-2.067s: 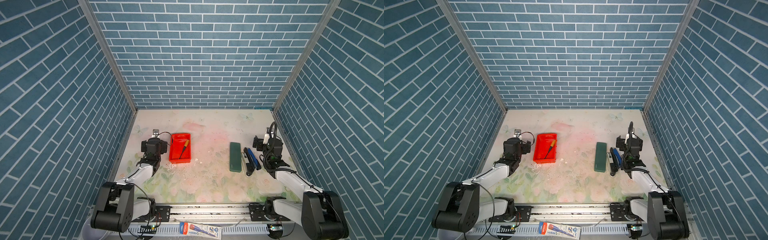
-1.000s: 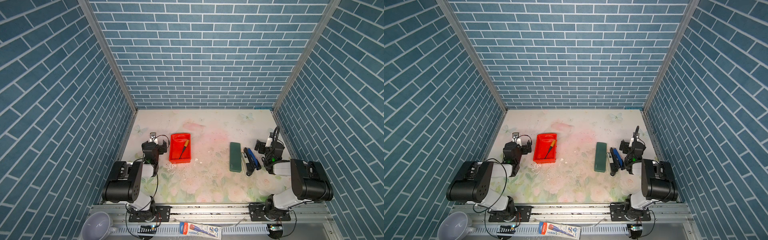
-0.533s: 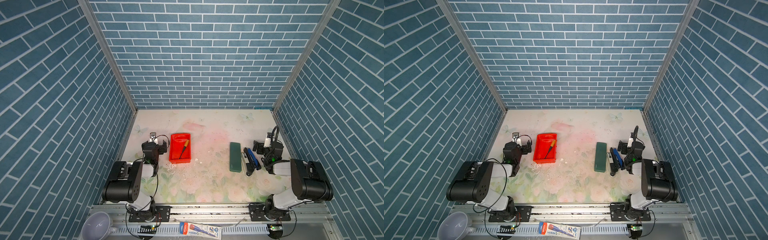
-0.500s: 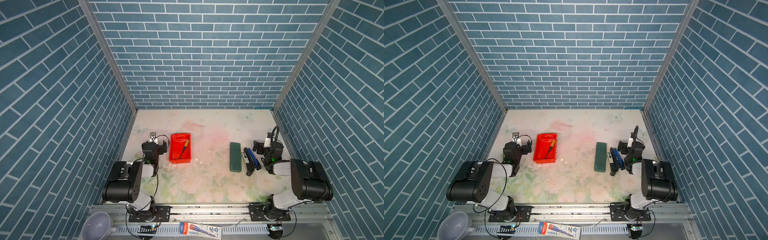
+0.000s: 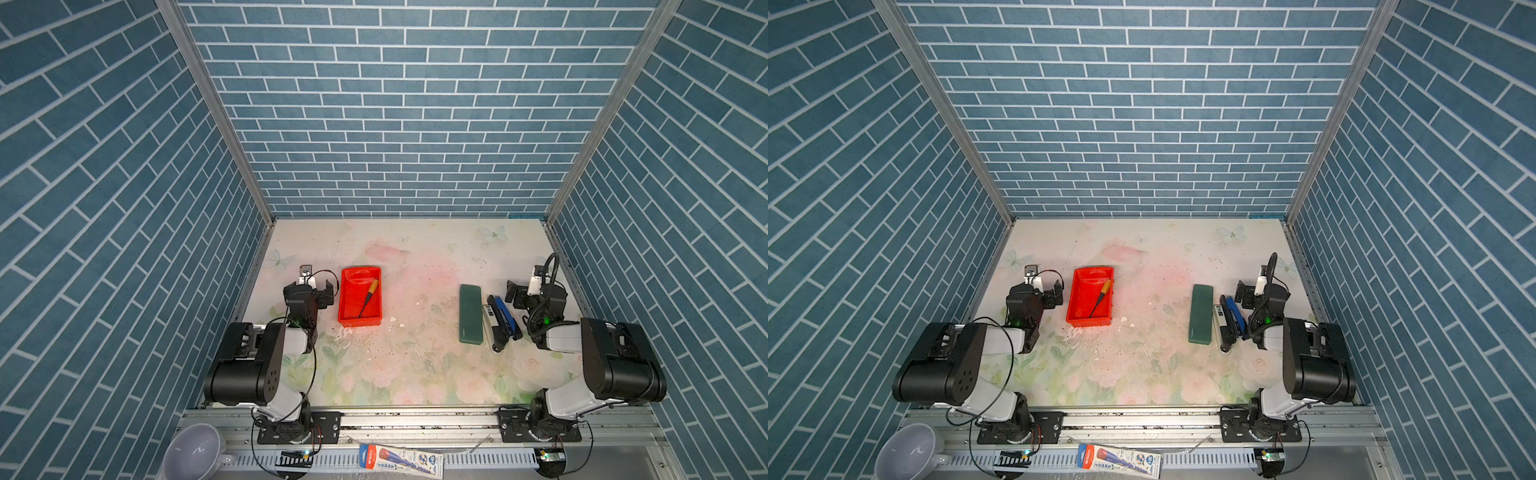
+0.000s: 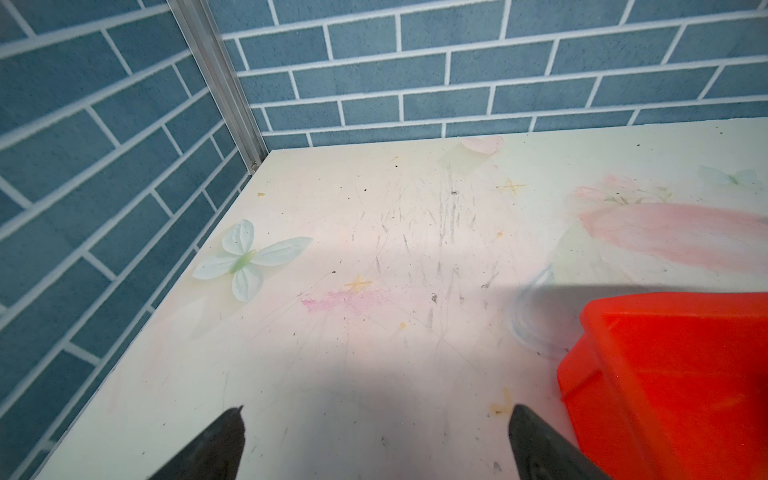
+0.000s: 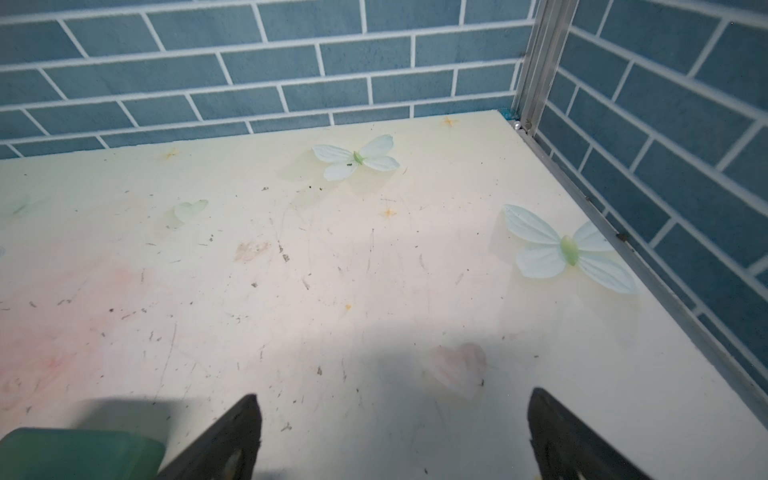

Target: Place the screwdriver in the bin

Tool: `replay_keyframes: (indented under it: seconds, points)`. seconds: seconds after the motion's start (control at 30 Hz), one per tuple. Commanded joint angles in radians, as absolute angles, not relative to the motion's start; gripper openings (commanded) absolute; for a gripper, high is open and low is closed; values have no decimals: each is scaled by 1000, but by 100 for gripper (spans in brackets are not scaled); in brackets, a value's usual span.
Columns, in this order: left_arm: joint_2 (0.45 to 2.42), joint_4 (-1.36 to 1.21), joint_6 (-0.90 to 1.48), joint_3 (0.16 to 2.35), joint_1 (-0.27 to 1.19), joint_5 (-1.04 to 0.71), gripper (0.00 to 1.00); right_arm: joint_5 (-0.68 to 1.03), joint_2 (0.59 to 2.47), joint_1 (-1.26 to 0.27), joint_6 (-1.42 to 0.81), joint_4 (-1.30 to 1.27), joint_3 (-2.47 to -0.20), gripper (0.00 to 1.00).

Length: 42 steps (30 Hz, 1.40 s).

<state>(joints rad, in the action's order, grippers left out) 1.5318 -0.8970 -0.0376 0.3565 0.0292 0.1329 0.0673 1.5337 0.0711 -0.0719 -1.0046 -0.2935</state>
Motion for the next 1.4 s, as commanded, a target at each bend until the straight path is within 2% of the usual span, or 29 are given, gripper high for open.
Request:
replay_keyframes:
  seconds: [0.0,0.2,0.5,0.83,0.97,1.37]
  points:
    - [1531,-920,-38,359,23,126,100,-17,1561,71,-91,-1282,-186,99]
    - [1531,-920,-38,359,23,126,100,16,1529,74,-76,-1044,-293,99]
    - [1531,-920,-38,359,22,125,100,2,1533,72,-81,-888,-378,99]
    - [1530,-920,-39,360,23,126,100,13,1535,73,-78,-880,-384,99]
    - [1533,-875,-84,385,26,22,100,20,1536,73,-76,-882,-382,99]
    - [1533,-874,-82,386,27,22,100,32,1531,74,-71,-911,-363,99]
